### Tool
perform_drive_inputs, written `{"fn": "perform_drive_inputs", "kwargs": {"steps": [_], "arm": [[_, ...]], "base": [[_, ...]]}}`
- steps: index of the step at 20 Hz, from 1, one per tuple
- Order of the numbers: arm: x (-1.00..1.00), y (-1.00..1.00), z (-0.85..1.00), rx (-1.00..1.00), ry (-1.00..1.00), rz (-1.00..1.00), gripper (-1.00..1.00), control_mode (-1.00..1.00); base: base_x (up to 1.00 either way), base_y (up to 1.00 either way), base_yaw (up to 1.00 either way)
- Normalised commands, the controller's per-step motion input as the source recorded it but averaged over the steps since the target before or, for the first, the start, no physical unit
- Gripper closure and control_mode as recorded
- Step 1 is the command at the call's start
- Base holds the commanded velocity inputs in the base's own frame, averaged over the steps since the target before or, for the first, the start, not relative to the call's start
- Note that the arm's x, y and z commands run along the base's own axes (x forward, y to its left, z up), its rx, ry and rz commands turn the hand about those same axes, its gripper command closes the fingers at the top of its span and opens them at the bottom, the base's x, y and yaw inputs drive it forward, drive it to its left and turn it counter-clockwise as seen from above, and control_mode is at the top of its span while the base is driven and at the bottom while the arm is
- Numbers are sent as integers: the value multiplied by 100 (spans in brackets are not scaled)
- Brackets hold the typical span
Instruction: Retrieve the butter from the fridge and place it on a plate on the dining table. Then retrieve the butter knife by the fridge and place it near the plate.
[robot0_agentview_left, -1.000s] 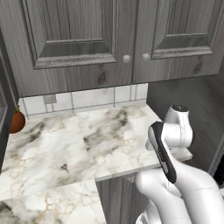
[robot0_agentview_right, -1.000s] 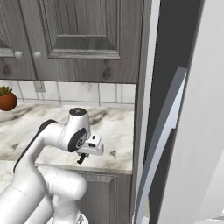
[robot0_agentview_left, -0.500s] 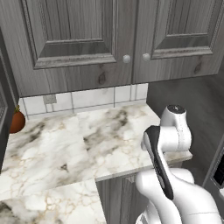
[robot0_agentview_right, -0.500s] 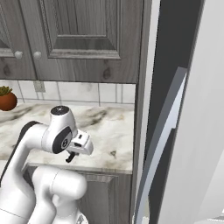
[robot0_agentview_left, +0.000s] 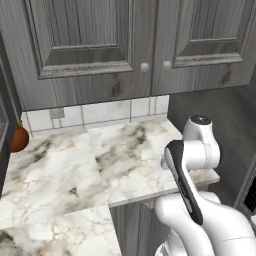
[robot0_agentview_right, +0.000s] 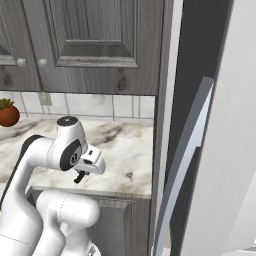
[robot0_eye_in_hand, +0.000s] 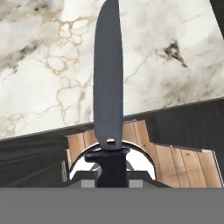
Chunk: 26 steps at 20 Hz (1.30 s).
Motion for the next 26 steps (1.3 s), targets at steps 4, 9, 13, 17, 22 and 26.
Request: {"fn": "perform_drive_inputs", "kwargs": {"steps": [4,9,13,17,22,26], "arm": [[0,0,0,0,0,0,100,100],[0,0,0,0,0,0,100,100],[0,0,0,0,0,0,100,100],[0,0,0,0,0,0,100,100],[0,0,0,0,0,0,100,100],[0,0,0,0,0,0,100,100]], "base": [[-10,-2,4],[-49,-41,18],[-69,-36,19],[-67,-1,13],[-44,-7,11],[-35,-21,19]]}}
